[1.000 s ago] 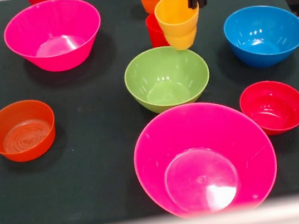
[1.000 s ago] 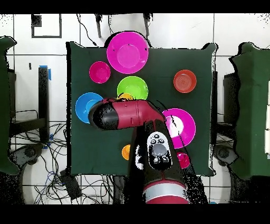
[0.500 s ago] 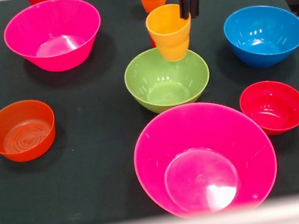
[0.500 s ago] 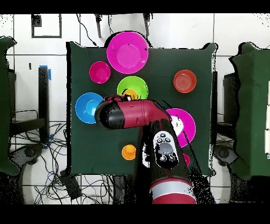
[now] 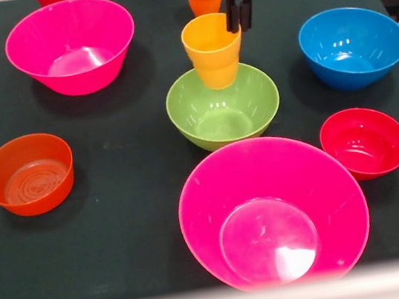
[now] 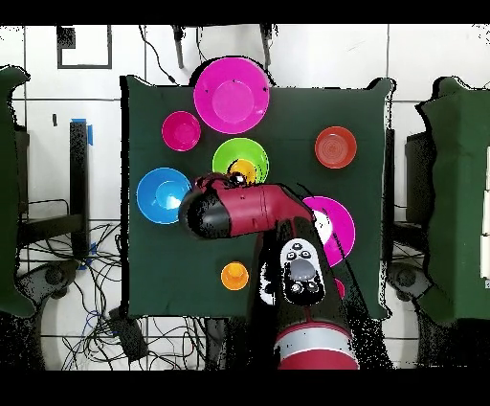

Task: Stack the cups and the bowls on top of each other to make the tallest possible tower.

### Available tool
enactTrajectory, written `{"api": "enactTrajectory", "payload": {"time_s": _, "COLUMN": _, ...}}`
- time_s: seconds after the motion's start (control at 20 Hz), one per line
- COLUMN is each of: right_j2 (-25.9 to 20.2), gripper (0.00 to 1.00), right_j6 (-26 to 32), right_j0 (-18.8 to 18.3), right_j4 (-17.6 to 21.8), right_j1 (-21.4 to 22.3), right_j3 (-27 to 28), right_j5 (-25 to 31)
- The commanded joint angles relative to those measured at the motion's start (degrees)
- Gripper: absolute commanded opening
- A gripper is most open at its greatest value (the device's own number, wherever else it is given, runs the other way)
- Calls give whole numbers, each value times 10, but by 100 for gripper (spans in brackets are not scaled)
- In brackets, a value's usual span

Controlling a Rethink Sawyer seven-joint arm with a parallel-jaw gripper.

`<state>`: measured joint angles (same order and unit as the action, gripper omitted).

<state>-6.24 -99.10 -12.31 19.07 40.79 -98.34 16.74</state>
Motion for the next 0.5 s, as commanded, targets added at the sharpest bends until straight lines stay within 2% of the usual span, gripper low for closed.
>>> {"api": "enactTrajectory", "payload": {"time_s": 0.05, "right_j2": -6, "gripper": 0, "right_j6": -17, "right_j0": -11, "right_j4": 67, "right_j1": -60, "right_j3": -14, "right_j5": -53}}
{"api": "enactTrajectory", "payload": {"time_s": 0.3, "right_j2": 20, "gripper": 0, "right_j6": -55, "right_j0": 13, "right_j4": 72, "right_j1": -94, "right_j3": -11, "right_j5": -103}}
{"api": "enactTrajectory", "payload": {"time_s": 0.5, "right_j2": 22, "gripper": 0, "right_j6": -50, "right_j0": 19, "right_j4": 59, "right_j1": -105, "right_j3": 3, "right_j5": -91}}
